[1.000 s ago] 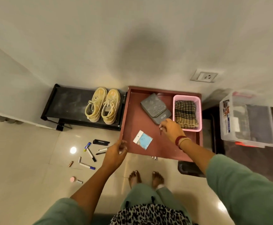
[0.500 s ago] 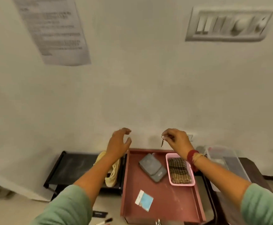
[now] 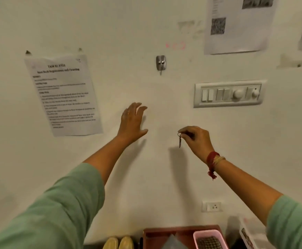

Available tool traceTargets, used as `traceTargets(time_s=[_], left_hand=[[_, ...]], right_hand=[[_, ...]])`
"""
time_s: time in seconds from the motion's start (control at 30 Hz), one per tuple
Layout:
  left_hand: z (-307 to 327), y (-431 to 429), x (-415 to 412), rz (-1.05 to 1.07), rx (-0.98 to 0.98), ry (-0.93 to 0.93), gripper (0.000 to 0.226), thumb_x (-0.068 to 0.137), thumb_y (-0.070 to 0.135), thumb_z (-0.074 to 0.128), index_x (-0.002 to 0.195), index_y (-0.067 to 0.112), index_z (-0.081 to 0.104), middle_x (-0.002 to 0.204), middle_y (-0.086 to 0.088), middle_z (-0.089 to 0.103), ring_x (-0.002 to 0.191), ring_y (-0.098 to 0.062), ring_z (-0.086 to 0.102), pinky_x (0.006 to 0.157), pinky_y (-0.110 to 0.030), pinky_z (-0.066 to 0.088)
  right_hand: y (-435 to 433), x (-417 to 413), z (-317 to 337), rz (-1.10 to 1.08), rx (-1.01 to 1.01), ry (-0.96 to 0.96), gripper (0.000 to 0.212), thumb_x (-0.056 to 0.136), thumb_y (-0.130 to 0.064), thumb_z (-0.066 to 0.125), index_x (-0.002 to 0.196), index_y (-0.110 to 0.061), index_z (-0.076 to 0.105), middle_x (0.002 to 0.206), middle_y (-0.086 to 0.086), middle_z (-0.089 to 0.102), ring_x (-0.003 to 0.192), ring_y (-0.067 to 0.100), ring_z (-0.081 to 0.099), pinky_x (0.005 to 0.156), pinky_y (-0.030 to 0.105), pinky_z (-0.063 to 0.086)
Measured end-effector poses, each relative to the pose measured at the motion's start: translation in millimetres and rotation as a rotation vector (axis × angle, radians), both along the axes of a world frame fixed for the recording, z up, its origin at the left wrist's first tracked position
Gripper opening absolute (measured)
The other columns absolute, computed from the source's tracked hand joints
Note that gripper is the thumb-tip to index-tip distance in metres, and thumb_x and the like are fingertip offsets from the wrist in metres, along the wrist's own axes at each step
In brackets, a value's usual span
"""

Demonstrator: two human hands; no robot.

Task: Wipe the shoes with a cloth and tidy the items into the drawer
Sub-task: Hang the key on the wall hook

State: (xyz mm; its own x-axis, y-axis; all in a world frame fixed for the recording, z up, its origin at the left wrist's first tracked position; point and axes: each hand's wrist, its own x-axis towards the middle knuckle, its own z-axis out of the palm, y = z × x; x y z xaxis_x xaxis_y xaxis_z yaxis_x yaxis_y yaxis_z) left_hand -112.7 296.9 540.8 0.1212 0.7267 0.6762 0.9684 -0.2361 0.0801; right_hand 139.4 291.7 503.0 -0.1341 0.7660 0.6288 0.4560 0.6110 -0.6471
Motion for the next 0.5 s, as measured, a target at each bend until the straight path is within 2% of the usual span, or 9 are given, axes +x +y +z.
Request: traceTargets(time_s=[0.1, 0.17, 0.33, 0.43, 0.5], left_hand=[[32, 26, -11, 0.099, 0.004, 0.143, 0.104, 0.066, 0.040, 0.083, 0.148, 0.018, 0.023, 0.160, -0.009, 0.008, 0.148, -0.028, -0.006, 0.117, -0.050, -0.004], [43, 39, -16, 0.161, -0.011, 0.204, 0.111, 0.067, 0.044, 0.082, 0.151, 0.019, 0.015, 0.161, -0.009, -0.005, 0.147, -0.028, -0.014, 0.116, -0.051, -0.010], [45, 53, -27, 0.130, 0.010, 0.194, 0.108, 0.063, 0.040, 0.086, 0.149, 0.016, 0.024, 0.161, -0.009, -0.001, 0.147, -0.027, -0.011, 0.115, -0.050, -0.009], [46, 54, -23, 0.180, -0.011, 0.230, 0.104, 0.067, 0.040, 0.083, 0.149, 0.016, 0.023, 0.161, -0.010, -0.002, 0.147, -0.028, -0.011, 0.115, -0.050, -0.007], [48, 54, -20, 0.216, -0.026, 0.252, 0.105, 0.068, 0.042, 0.082, 0.150, 0.016, 0.020, 0.161, -0.010, -0.003, 0.147, -0.029, -0.011, 0.115, -0.052, -0.004]], right_hand=[[22, -14, 32, -0.014, 0.055, 0.038, 0.013, 0.084, -0.006, 0.066, 0.091, -0.014, 0.073, 0.088, 0.000, 0.067, 0.079, 0.009, 0.060, 0.072, 0.003, 0.043], [34, -24, 53, -0.004, 0.075, 0.078, 0.015, 0.084, -0.005, 0.065, 0.091, -0.015, 0.073, 0.088, 0.001, 0.067, 0.080, 0.009, 0.061, 0.072, 0.003, 0.043], [59, -49, 107, 0.036, 0.121, 0.190, 0.018, 0.083, -0.002, 0.063, 0.091, -0.013, 0.074, 0.089, -0.001, 0.068, 0.077, -0.003, 0.060, 0.072, 0.003, 0.043], [72, -60, 139, 0.114, 0.114, 0.320, 0.021, 0.082, 0.001, 0.062, 0.091, -0.014, 0.074, 0.086, -0.001, 0.070, 0.074, -0.006, 0.061, 0.075, 0.012, 0.048], [79, -64, 160, 0.177, 0.101, 0.389, 0.023, 0.082, 0.002, 0.061, 0.091, -0.014, 0.073, 0.084, -0.004, 0.070, 0.076, -0.001, 0.063, 0.078, 0.019, 0.052]])
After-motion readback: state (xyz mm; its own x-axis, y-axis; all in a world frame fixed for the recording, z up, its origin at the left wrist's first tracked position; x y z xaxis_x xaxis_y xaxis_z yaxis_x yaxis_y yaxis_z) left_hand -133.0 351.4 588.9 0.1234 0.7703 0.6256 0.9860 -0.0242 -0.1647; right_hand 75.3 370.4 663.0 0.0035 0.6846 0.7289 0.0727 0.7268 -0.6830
